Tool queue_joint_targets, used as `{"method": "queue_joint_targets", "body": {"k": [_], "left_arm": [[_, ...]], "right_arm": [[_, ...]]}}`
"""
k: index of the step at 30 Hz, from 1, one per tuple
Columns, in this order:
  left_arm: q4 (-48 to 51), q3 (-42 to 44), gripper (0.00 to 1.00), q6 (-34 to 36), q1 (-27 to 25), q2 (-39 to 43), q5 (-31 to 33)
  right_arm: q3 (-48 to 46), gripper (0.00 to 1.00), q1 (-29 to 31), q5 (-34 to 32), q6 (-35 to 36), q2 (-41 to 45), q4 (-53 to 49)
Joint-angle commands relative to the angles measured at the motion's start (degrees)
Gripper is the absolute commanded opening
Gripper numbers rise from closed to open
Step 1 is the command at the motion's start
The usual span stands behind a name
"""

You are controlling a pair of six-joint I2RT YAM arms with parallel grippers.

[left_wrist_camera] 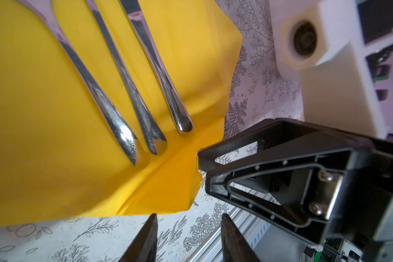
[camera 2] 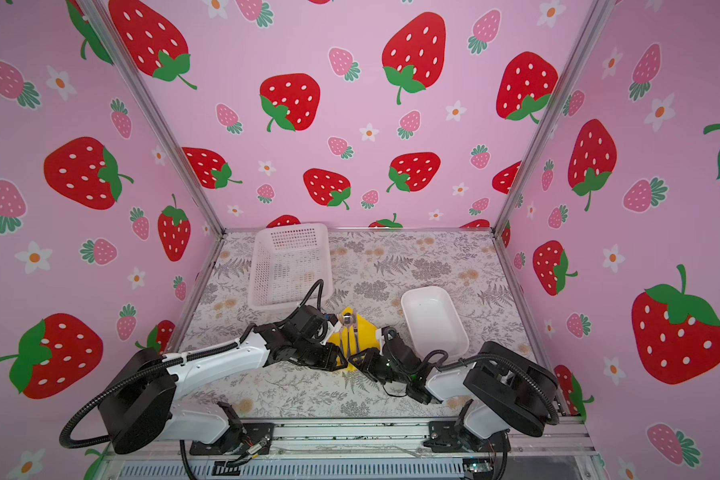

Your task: Place the utensils on the paper napkin and roll it up

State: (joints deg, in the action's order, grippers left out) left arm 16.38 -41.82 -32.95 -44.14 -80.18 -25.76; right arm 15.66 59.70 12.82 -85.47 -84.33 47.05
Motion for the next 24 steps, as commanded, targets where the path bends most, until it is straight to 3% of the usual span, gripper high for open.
{"method": "queue_joint_targets", "body": {"k": [1,12,24], "left_arm": [[-1.4,-2.6,0.46,1.6,-0.3,-1.4,-1.0],[-1.6,-4.8,0.38,4.5,-0.6,-4.7,1.1],[-1.5,-5.8,0.20,6.6,-0.6,-6.7,1.2]], "right_arm": [[-0.7,0.34,-0.4,-1.0,-1.1,0.8,-0.1],[-0.5,0.34,-0.5,-1.2,-1.2,1.5,-1.1],[-0.3,0.34,-1.0,-1.2,-1.0,2.3,-2.5]]}}
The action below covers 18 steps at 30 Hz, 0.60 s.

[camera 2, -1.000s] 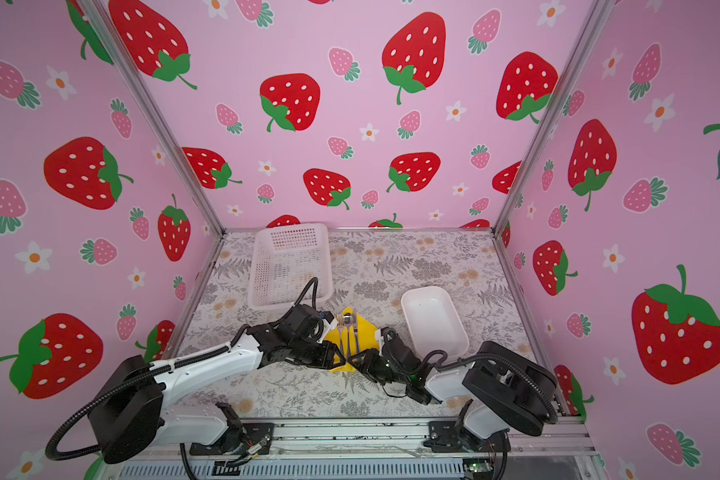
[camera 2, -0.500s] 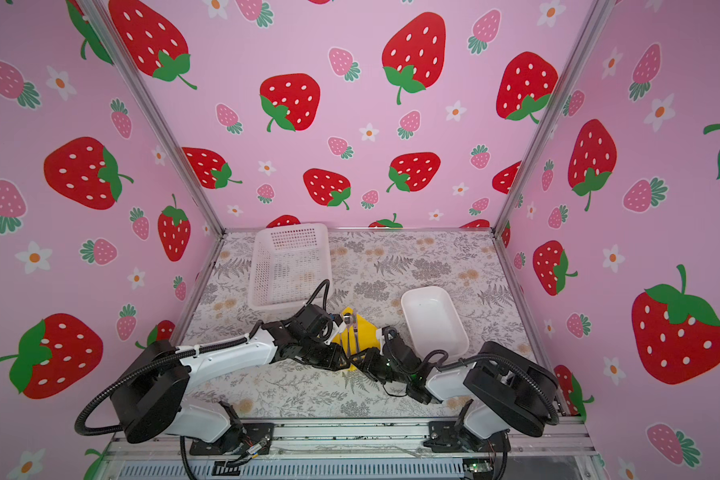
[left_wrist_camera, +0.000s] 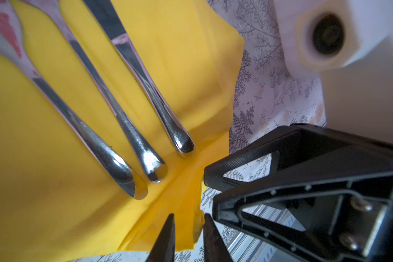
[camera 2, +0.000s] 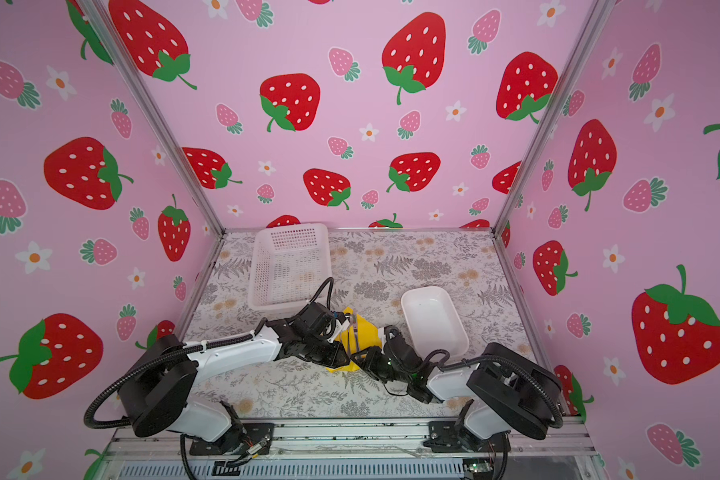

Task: Place the utensils on the paper napkin and roll it up
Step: 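Lift the near napkin corner with both grippers toward the utensils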

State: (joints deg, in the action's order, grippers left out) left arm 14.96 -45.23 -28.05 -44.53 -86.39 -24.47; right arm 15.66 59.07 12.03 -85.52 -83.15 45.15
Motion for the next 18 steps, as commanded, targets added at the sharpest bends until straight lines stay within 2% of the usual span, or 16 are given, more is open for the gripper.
{"method": "queue_joint_targets", "body": {"k": [1,6,11,18], "left_arm": [[-0.1,-2.4,0.18,1.8,-0.1,-0.5,0.1],[-0.5,-2.4,0.10,1.5,-0.1,-0.2,0.8],[0.0,-2.4,0.08,1.3,0.0,-0.1,1.6],[-1.0,-2.2,0.08,0.7,0.1,0.2,2.0]], "right_arm": [[-0.3,0.34,-0.4,-0.5,-1.0,1.2,-0.6],[-0.9,0.35,-0.4,-1.0,-0.2,3.7,-3.8],[-0.9,0.39,-0.4,-2.4,4.2,9.7,-10.9],[2.6,0.43,-0.4,-7.1,17.8,16.0,-26.3]]}}
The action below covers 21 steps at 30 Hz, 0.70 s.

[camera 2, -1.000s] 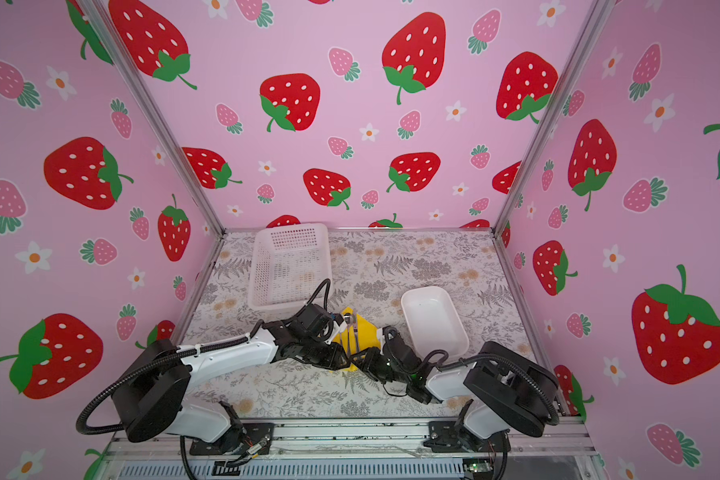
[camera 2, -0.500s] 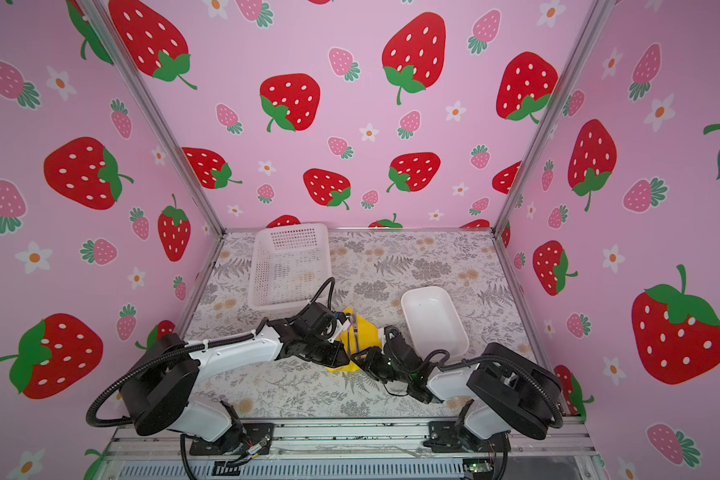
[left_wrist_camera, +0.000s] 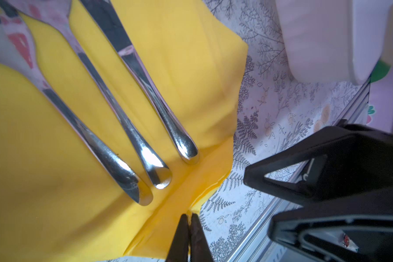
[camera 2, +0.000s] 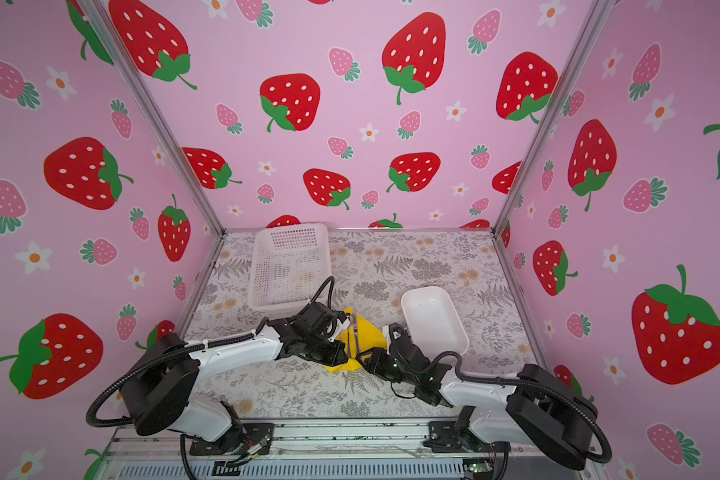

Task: Place the utensils on the paper napkin and roll it up
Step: 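Lift the near napkin corner with both grippers toward the utensils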

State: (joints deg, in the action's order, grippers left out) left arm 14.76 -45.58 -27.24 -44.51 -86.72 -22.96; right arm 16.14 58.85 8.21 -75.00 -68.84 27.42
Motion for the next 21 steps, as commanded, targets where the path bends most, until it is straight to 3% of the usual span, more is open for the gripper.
{"method": "queue_joint_targets", "body": {"k": [1,10,21], "left_arm": [[-0.8,-1.9,0.08,-0.2,0.0,0.4,0.5],[0.4,-2.5,0.08,0.0,0.0,0.6,1.3],[1.1,-2.7,0.08,-0.7,0.0,0.6,2.3]], "right_arm": [[2.4,0.43,-0.2,-3.5,7.8,2.1,-9.5],[-0.5,0.43,-0.6,-2.0,5.8,4.3,-10.3],[4.1,0.43,-0.6,4.0,13.4,0.5,-13.5]]}}
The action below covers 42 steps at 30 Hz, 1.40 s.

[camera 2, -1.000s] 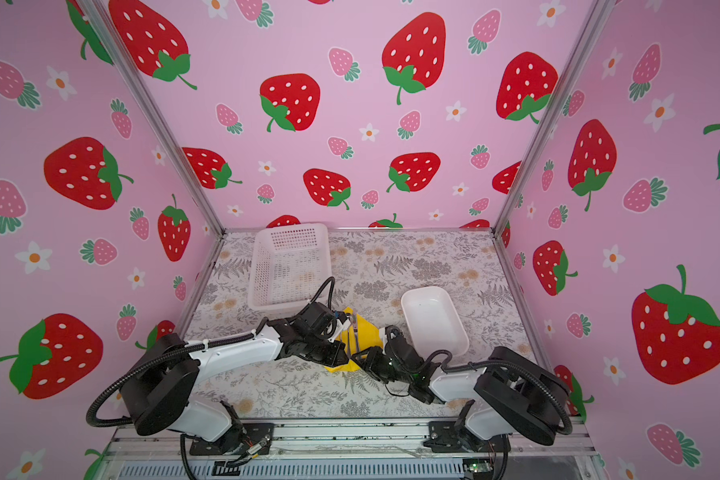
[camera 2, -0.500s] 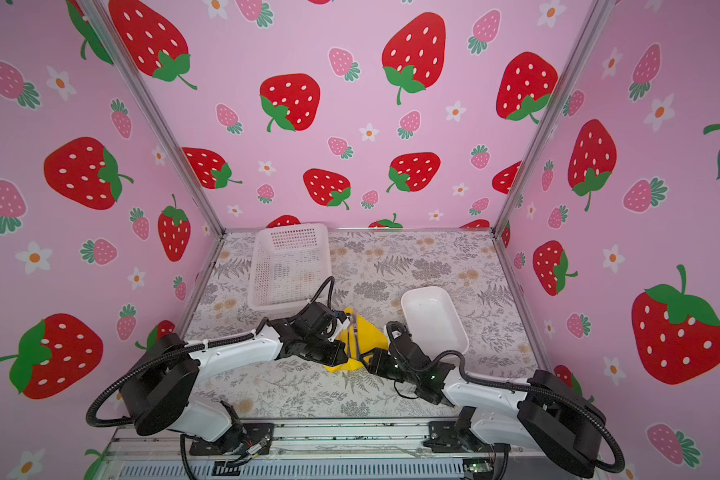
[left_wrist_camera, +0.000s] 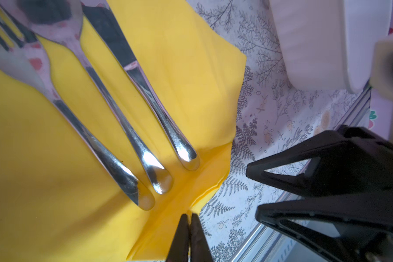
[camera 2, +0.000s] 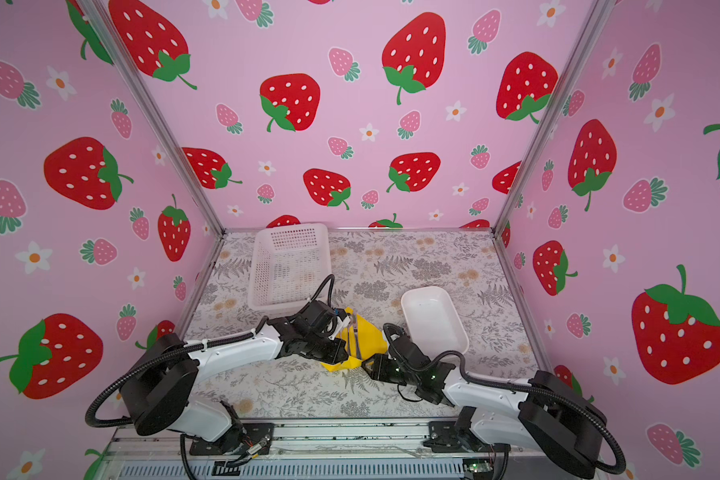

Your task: Place the utensils on the paper napkin and roll it up

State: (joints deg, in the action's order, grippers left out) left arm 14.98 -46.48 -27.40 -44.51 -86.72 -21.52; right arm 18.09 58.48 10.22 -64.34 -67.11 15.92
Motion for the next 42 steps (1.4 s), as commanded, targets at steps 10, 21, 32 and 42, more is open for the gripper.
{"method": "queue_joint_targets", "body": {"k": [10,21,32,42], "left_arm": [[1.1,-2.3,0.08,-1.0,0.0,0.4,1.1],[0.2,-2.5,0.08,-1.9,0.1,-0.4,1.9],[1.1,-5.0,0.08,-0.8,0.2,-2.4,2.4],[4.3,-7.0,0.10,0.7,0.7,-3.3,5.2]], "right_arm": [[1.4,0.40,-0.2,2.2,4.0,0.1,-2.6],[2.6,0.31,0.0,5.6,6.1,-1.6,-3.2],[9.0,0.28,1.1,6.3,6.2,-13.2,2.1],[10.4,0.27,1.1,3.5,3.4,-16.7,4.5]]}}
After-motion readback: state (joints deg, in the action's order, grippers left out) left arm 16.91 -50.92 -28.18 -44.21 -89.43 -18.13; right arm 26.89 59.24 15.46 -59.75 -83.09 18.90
